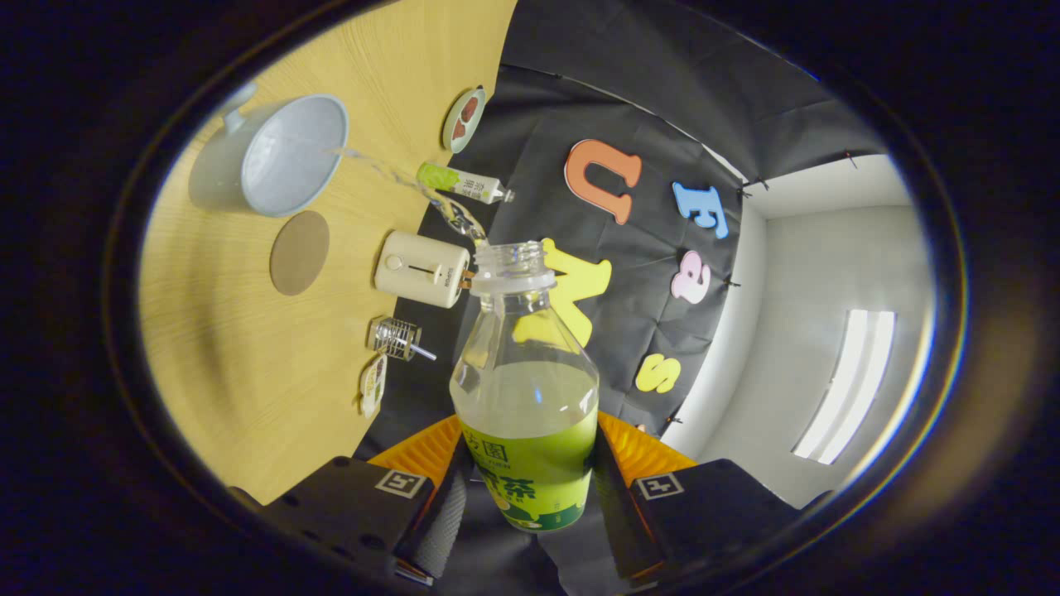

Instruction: Take the bottle from table, then pour the juice into the cup, finally place the bottle on the coaster

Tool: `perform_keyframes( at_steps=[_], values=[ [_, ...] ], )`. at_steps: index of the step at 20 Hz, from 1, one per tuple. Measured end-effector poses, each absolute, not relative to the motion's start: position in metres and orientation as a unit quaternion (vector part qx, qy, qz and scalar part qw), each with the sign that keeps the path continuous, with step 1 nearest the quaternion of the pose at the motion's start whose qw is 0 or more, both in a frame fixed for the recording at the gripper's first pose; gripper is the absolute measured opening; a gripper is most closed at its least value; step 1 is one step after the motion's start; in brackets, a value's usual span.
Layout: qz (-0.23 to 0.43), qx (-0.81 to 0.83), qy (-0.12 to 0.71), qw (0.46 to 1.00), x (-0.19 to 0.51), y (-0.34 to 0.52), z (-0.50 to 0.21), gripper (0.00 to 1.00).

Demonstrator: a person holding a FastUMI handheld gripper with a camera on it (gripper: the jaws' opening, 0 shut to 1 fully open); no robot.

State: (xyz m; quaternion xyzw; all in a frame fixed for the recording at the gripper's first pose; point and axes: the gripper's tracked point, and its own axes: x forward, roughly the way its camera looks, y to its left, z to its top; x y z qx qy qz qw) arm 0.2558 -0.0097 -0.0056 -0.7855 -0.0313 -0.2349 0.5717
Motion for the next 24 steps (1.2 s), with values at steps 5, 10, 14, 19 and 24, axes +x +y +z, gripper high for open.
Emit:
perform_keyframes(
  at_steps=[5, 10, 14, 19, 24],
  values=[
    [-0.241, -0.791, -0.041, 0.561, 0.254, -0.006, 0.001, 0.77],
    [-0.252, -0.799, -0.054, 0.543, 0.254, -0.003, 0.01, 0.77],
    [-0.257, -0.803, -0.075, 0.533, 0.251, 0.002, 0.017, 0.77],
    [-0.26, -0.81, -0.085, 0.518, 0.247, 0.008, 0.023, 0.77],
    [-0.267, -0.815, -0.094, 0.505, 0.245, 0.012, 0.035, 0.77]
  ],
)
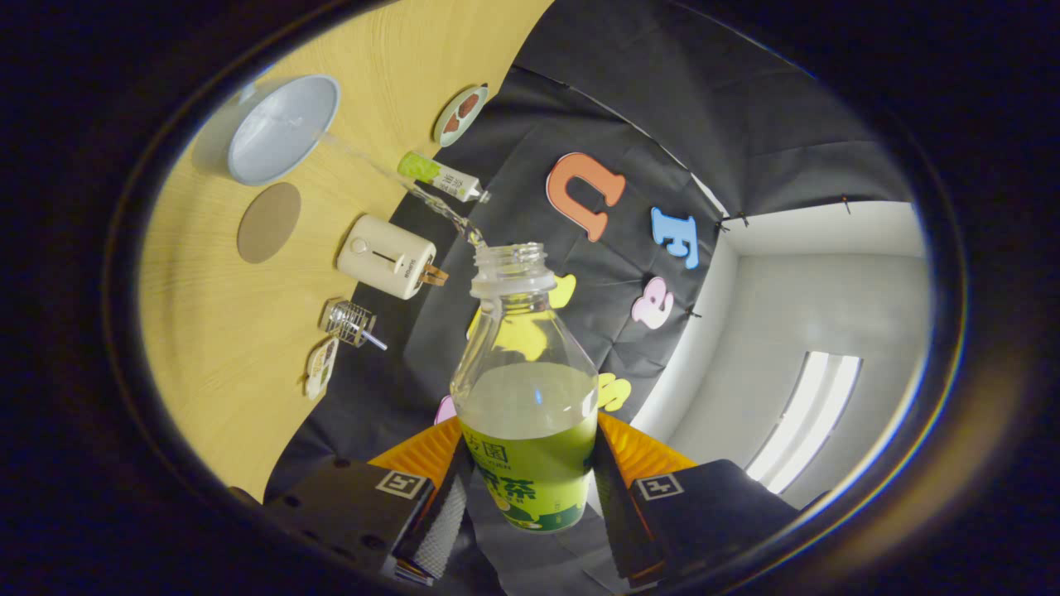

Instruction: Take the bottle from table, then pour the juice into the cup, finally place the bottle on the coaster

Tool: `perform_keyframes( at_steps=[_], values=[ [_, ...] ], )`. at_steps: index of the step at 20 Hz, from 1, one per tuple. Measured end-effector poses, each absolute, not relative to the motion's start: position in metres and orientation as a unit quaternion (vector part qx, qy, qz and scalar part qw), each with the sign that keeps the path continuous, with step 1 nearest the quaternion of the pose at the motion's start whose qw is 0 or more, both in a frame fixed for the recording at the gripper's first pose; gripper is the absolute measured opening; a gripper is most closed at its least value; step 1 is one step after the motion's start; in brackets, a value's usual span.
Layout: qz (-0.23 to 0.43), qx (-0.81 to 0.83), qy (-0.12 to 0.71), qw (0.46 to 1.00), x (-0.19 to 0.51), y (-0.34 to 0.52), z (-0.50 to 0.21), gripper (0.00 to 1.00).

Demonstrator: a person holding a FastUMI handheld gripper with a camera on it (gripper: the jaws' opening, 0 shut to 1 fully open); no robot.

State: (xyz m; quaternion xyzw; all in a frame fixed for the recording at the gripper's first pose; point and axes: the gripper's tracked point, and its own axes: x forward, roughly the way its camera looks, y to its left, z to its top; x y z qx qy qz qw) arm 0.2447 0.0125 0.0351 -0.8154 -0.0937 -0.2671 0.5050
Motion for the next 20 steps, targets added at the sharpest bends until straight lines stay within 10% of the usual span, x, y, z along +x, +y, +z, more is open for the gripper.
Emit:
perform_keyframes(
  at_steps=[20],
  values=[
    [-0.286, -0.832, -0.122, 0.458, 0.235, 0.037, 0.056, 0.77]
  ],
)
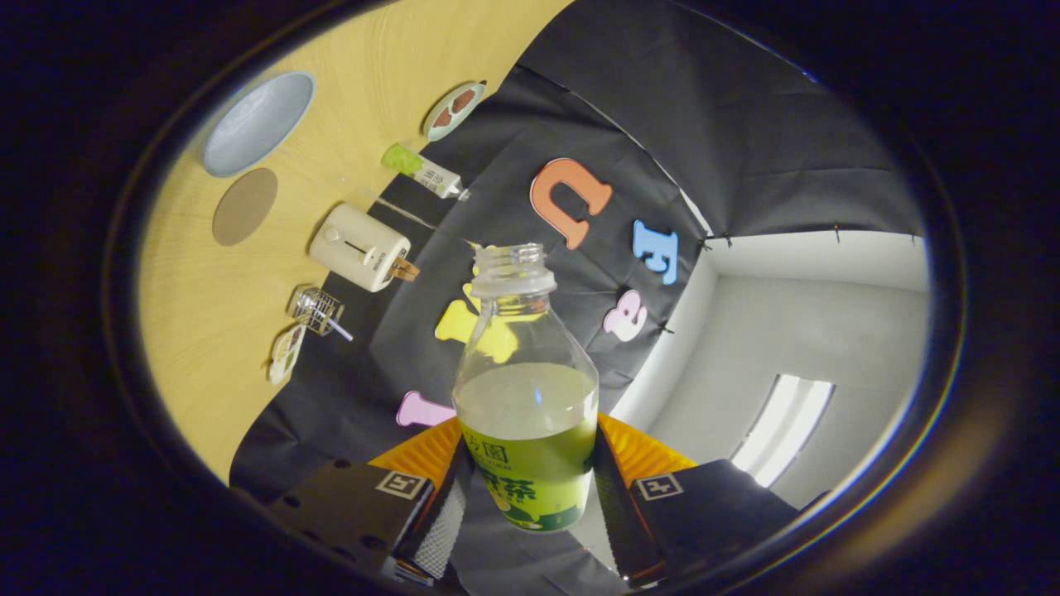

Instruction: Take the bottle from table, then pour the juice into the cup, finally place the bottle on the coaster

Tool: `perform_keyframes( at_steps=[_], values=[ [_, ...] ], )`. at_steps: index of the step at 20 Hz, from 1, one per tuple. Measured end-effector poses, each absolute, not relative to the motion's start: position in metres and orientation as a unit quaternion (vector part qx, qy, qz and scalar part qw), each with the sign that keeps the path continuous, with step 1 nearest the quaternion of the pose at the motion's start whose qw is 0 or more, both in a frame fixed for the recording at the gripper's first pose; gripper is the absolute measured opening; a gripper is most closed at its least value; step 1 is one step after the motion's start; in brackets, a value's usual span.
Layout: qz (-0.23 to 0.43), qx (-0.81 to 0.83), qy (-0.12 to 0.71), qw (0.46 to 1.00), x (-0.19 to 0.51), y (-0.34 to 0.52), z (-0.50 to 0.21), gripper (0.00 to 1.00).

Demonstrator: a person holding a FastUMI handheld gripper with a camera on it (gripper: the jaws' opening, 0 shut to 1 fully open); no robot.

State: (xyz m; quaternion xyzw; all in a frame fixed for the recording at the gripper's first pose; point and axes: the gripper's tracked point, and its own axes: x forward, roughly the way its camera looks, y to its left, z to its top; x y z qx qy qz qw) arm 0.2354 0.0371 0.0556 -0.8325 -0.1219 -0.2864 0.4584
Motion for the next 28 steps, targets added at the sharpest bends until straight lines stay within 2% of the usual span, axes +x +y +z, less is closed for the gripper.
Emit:
perform_keyframes(
  at_steps=[10, 19, 25, 28],
  values=[
    [-0.295, -0.838, -0.144, 0.436, 0.234, 0.043, 0.06, 0.76],
    [-0.288, -0.826, -0.153, 0.46, 0.23, 0.046, 0.057, 0.77],
    [-0.276, -0.765, -0.092, 0.574, 0.241, 0.012, 0.045, 0.77],
    [-0.241, -0.679, -0.026, 0.693, 0.25, -0.008, 0.018, 0.77]
  ],
)
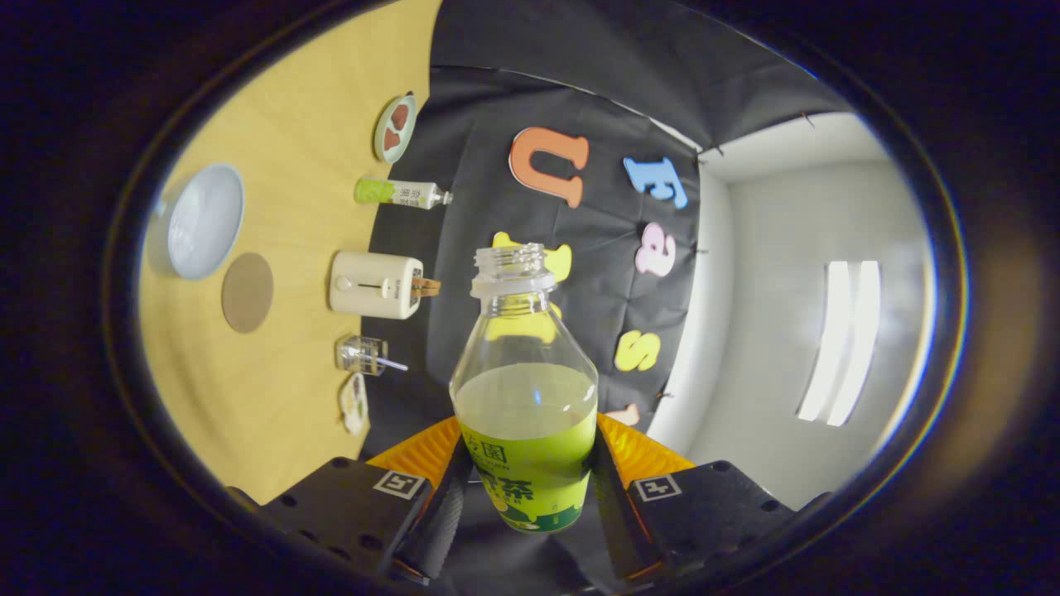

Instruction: Take the bottle from table, then pour the juice into the cup, finally place the bottle on the coaster

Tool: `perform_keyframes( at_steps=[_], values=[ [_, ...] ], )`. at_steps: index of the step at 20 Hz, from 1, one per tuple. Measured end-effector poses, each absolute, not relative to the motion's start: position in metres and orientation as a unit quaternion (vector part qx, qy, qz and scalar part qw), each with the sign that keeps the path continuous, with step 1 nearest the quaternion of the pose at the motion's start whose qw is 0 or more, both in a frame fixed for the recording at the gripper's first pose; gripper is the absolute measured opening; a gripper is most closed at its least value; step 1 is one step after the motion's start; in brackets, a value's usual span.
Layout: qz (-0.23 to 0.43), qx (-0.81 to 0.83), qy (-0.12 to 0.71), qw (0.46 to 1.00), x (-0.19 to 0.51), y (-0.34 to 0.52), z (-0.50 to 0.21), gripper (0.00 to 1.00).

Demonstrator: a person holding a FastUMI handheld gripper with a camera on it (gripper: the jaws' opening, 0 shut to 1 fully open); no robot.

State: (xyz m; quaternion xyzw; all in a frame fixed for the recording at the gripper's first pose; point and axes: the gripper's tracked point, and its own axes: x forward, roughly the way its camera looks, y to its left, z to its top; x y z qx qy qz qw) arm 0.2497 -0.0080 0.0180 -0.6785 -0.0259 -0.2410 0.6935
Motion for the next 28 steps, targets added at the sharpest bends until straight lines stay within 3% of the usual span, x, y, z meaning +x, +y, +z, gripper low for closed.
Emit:
perform_keyframes(
  at_steps=[3, 6, 13, 20, 28],
  values=[
    [-0.221, -0.565, 0.029, 0.794, 0.249, -0.019, 0.009, 0.77],
    [-0.176, -0.445, 0.022, 0.877, 0.247, -0.009, 0.017, 0.77],
    [-0.103, -0.224, 0.053, 0.968, 0.242, 0.006, 0.018, 0.77],
    [-0.033, -0.033, 0.118, 0.992, 0.259, 0.025, -0.017, 0.78],
    [0.01, 0.054, 0.086, 0.995, 0.34, 0.031, -0.057, 0.77]
  ],
)
